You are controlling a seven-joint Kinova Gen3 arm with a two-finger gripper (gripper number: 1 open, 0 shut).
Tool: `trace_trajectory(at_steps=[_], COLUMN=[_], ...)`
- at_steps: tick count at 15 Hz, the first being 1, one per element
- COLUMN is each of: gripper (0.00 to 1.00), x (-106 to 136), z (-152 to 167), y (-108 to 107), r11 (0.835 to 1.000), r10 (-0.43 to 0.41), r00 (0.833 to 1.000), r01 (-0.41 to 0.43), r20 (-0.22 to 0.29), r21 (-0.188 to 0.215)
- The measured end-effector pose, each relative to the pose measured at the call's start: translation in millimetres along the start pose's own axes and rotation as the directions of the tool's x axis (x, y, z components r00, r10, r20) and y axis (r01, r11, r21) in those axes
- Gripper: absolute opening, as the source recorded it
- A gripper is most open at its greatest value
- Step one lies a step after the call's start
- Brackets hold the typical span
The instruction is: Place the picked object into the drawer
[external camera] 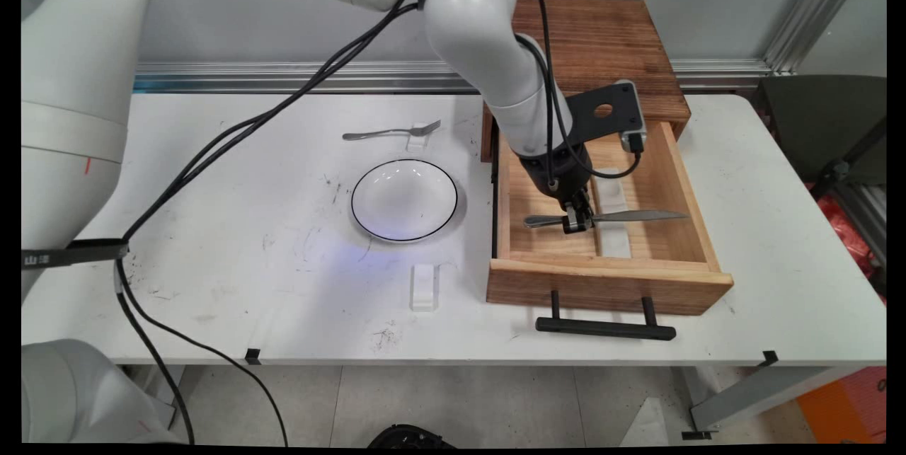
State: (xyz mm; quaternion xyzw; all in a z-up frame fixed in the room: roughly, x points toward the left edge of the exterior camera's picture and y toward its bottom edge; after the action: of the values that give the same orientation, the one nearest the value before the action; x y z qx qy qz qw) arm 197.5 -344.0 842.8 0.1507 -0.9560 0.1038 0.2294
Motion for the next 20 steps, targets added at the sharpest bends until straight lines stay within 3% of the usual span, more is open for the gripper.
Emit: trace_trajectory(at_steps=[20], gripper=[0.00], x=[-17.8], z=[36.0], y=[5.8], r11=[1.000], r10=[-0.030], r00=[0.999], r01=[0.030], r20=[0.011], r21=[-0.007])
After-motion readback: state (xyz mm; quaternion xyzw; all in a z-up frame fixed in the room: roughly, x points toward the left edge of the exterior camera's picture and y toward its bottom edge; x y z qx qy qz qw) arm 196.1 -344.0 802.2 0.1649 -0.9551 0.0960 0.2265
